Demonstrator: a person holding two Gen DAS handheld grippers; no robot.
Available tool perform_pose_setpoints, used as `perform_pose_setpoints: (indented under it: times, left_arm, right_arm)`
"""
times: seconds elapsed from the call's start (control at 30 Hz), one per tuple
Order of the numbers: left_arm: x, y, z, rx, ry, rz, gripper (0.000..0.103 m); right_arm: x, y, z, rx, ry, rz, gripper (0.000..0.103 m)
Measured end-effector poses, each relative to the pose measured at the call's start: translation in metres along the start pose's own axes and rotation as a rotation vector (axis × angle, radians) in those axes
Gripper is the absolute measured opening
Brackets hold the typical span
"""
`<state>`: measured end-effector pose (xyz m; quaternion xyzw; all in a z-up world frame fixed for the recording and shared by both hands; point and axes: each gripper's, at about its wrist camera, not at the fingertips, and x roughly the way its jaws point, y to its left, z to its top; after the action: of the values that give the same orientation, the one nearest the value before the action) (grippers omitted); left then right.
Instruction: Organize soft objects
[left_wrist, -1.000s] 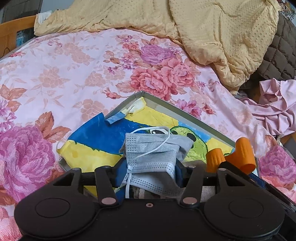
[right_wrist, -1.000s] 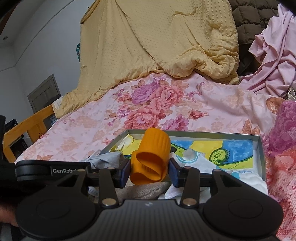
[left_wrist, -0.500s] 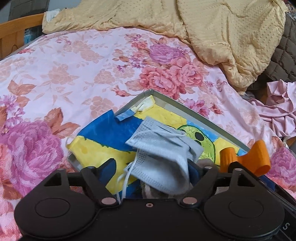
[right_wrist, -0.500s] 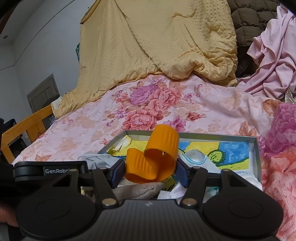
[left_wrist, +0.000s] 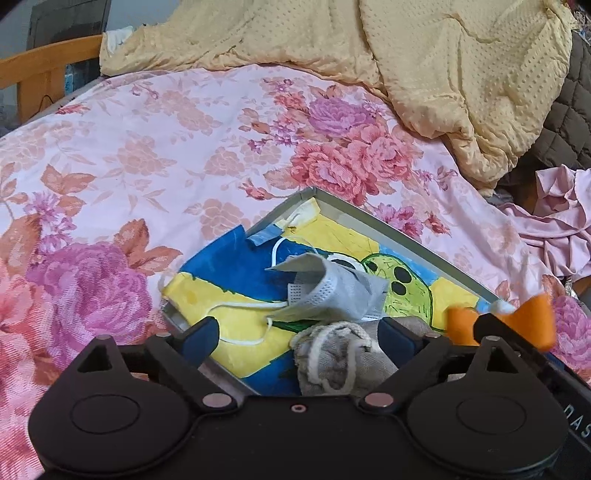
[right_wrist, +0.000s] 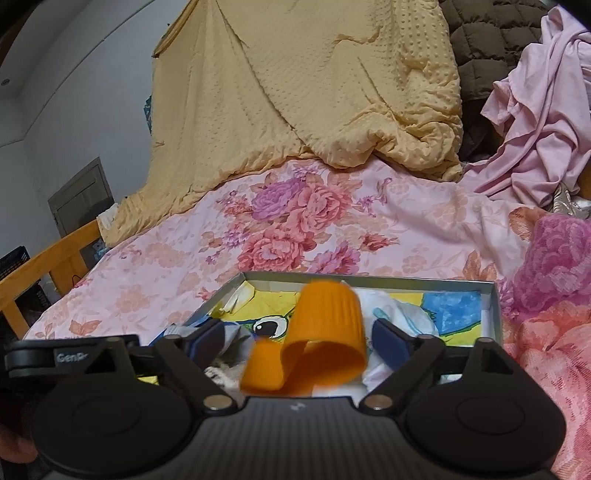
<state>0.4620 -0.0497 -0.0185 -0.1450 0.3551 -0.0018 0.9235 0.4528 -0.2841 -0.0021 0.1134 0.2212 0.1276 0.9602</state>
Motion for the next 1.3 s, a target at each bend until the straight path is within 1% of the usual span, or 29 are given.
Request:
perform_pose_setpoints:
  times: [0.27,0.43,0.67,0.87,1.13,1.3]
  left_arm:
    - [-0.017,0.001,0.001,0.002,-0.018,0.019,0.097]
    - [-0.030,0.001,0.002,-0.006,-0.040,0.028,0.100]
    - [-0.055,-0.001,0.001,-0.003,-0.076,0.021,0.102]
    - [-0.079,-0.002,-0.006,0.009,-0.106,0.011,0.102]
    - [-0.111,0.001,-0.019,0.007,-0.135,-0.007,0.102]
    - [-0.128,0.003,-0.031,0.011,-0.146,0.000,0.102]
  right_arm:
    - [-0.012,-0.010,0.007,0.042,-0.017,-0.012,0.096]
    - [-0.023,-0.012,0.009,0.050,-0.036,-0.020,0.099]
    - [-0.047,-0.007,0.013,0.031,-0.072,-0.029,0.102]
    - [-0.071,-0.001,0.014,0.007,-0.099,-0.036,0.102]
    - [-0.099,0.015,0.005,-0.052,-0.105,-0.048,0.103]
    - [-0.119,0.025,-0.001,-0.074,-0.113,-0.043,0.103]
